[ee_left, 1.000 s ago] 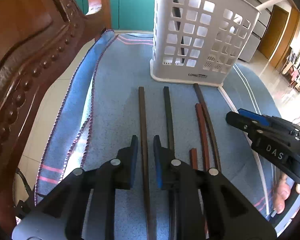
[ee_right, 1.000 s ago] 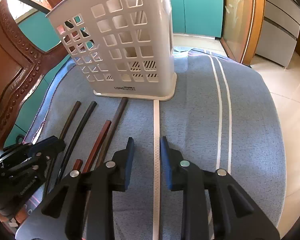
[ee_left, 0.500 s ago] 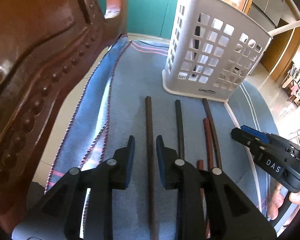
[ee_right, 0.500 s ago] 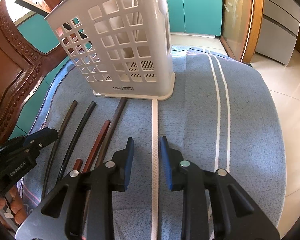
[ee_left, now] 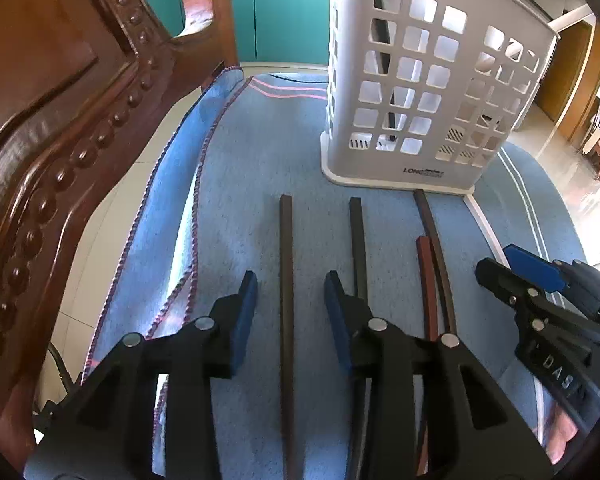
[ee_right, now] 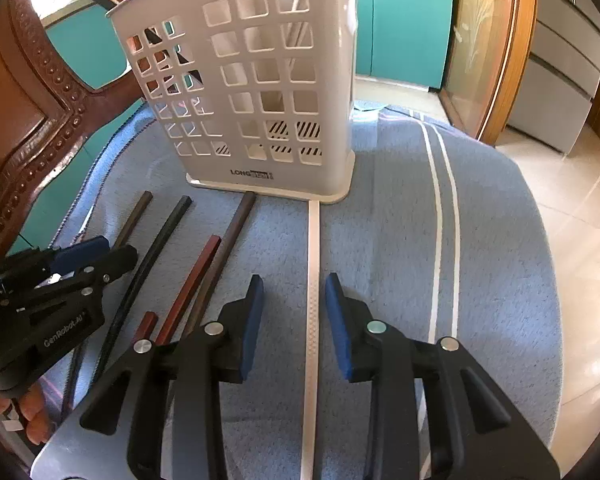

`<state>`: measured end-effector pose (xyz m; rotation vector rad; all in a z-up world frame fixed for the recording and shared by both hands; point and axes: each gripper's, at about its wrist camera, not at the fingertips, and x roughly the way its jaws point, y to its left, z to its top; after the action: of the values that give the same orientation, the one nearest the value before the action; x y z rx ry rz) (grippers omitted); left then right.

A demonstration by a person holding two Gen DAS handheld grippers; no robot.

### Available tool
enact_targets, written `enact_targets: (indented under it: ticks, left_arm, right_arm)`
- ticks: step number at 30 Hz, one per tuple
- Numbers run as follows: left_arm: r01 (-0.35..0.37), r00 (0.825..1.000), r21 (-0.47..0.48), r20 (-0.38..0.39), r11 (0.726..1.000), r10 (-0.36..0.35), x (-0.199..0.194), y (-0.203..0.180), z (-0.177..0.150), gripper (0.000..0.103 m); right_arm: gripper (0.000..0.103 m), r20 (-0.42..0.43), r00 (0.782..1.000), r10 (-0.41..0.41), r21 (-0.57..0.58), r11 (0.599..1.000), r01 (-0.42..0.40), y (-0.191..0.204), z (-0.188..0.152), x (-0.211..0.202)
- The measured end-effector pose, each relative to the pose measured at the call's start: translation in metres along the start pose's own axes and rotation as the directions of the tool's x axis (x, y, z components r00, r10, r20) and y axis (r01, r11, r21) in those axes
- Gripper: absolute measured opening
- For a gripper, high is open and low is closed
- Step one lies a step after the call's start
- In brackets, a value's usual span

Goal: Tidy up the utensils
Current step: 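Close the left tool on a dark chopstick from the pile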

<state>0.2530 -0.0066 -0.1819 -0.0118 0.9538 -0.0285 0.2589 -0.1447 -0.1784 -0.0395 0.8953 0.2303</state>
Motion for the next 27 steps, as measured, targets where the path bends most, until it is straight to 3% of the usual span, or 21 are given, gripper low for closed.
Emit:
enact_targets:
  ticks: [9,17,19,21,22,24,27]
  left_arm:
    - [-0.018,1.000,0.010,0.005,1.000,0.018,0.000,-0.001,0.001,0.045]
    - [-0.022,1.000,0.009,0.007,1.000,0.022,-0.003,0.001,-0.002,0.045]
    - [-0.010,1.000,0.007,0.008,1.000,0.010,-0.002,0.001,-0.002,0.039]
    - [-0.003,1.000,0.014,0.011,1.000,0.003,-0.003,-0.001,-0.002,0.021]
    - [-0.003,1.000,0.017,0.012,1.000,0.003,-0.003,-0.003,-0.002,0.013]
    - [-0.001,1.000,0.019,0.013,1.000,0.001,-0.004,-0.004,-0.003,0.007]
    - [0.009,0.999,0.006,0.033,1.000,-0.009,-0.010,-0.002,-0.002,0.007]
  right_arm:
    - [0.033,0.020,0.999,-0.042,-0.036,0.998,0.043,0.007,0.001,0.004]
    - [0.031,0.019,0.999,-0.043,-0.034,0.998,0.044,0.007,0.001,0.005]
    - [0.015,0.013,1.000,-0.028,-0.026,0.999,0.028,0.006,0.002,0.005]
    - [0.007,0.005,1.000,-0.003,-0.013,1.000,0.004,0.003,0.003,0.004]
    - [0.007,0.004,1.000,-0.001,-0.013,1.000,0.001,0.001,0.003,0.003]
    - [0.006,0.005,1.000,0.012,-0.010,1.000,-0.012,0.000,0.003,0.002]
    - [0.006,0.013,0.997,0.080,0.007,0.997,-0.080,-0.001,0.004,-0.002]
